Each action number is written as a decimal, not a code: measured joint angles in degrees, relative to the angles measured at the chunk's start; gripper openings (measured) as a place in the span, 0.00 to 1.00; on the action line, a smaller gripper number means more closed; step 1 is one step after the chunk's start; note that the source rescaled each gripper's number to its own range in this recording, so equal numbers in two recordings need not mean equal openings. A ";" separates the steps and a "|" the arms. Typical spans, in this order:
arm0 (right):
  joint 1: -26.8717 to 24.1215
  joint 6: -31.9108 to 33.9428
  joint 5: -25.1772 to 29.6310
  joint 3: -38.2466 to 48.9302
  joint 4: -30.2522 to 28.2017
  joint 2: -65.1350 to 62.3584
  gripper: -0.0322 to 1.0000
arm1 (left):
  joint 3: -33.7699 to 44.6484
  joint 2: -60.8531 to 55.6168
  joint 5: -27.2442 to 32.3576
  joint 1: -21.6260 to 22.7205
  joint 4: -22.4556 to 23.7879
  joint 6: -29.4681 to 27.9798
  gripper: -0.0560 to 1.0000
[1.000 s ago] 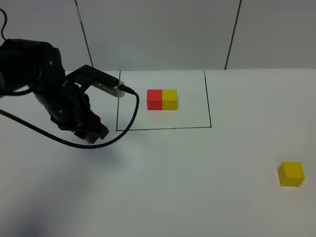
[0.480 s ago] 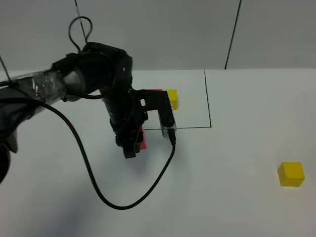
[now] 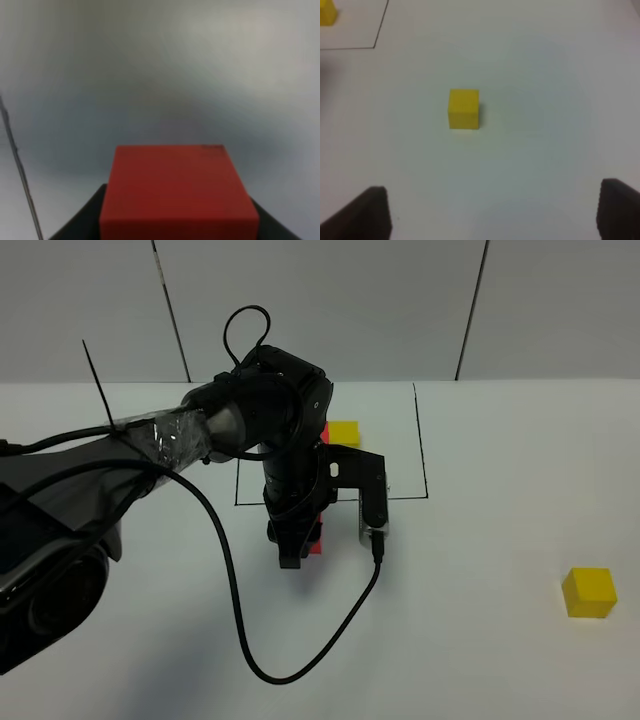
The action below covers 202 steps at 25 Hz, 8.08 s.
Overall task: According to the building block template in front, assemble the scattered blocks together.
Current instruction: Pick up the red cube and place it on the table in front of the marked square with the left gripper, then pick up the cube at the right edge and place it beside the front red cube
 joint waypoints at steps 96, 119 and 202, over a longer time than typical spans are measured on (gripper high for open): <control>0.00 0.00 0.00 0.00 0.00 0.00 0.79 | 36.62 -56.00 -13.05 33.23 0.34 -45.87 0.90; 0.00 0.00 0.00 0.00 0.00 0.00 0.79 | 75.37 -117.74 -9.99 33.23 -6.66 -48.38 0.87; 0.00 -4.60 -7.32 -3.26 11.39 36.65 0.86 | 80.86 -134.35 -2.11 33.23 -8.37 -49.41 0.64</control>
